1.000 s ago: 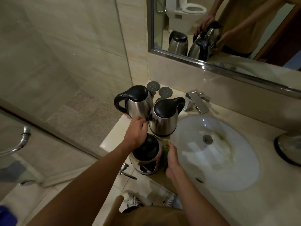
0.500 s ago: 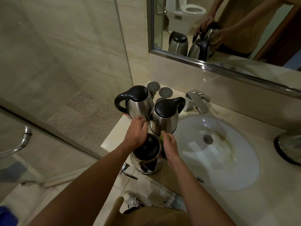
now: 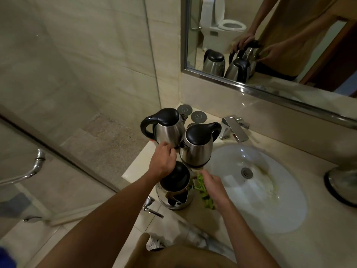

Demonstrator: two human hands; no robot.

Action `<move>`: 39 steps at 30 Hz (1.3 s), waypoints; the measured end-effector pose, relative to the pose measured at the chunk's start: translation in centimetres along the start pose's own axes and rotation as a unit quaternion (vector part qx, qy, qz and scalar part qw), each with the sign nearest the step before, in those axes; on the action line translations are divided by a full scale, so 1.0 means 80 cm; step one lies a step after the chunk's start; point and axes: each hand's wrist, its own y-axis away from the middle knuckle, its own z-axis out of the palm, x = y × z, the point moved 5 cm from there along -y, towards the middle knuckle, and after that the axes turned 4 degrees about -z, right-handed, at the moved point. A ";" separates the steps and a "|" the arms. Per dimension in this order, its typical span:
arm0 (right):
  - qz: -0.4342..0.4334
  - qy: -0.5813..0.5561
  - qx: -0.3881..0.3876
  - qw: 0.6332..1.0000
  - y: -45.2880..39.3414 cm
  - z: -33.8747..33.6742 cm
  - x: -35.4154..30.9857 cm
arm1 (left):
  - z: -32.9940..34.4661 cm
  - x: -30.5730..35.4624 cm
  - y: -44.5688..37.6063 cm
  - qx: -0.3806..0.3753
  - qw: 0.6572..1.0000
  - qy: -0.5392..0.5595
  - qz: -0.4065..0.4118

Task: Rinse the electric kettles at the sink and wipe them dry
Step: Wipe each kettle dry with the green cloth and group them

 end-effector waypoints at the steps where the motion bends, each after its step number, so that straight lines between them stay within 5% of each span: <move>1: 0.006 0.028 -0.016 0.999 0.000 -0.001 -0.002 | -0.005 -0.005 0.001 0.012 1.000 0.003 -0.015; 4: 0.025 0.056 -0.066 0.996 0.005 0.004 -0.007 | -0.026 -0.023 0.007 0.064 0.995 0.012 -0.077; 15: 0.028 -0.148 -0.160 0.975 0.011 0.061 -0.050 | -0.077 -0.085 0.014 0.187 0.945 -0.026 -0.268; 28: 0.006 -0.259 -0.105 0.960 -0.024 0.132 -0.109 | -0.105 -0.110 -0.019 0.209 0.891 -0.029 -0.401; 34: 0.002 -0.247 -0.090 0.965 -0.036 0.129 -0.113 | -0.106 -0.120 -0.029 0.141 0.935 -0.086 -0.315; 39: 0.000 -0.273 -0.067 0.960 -0.024 0.111 -0.114 | -0.121 -0.093 -0.050 0.120 0.977 -0.126 -0.125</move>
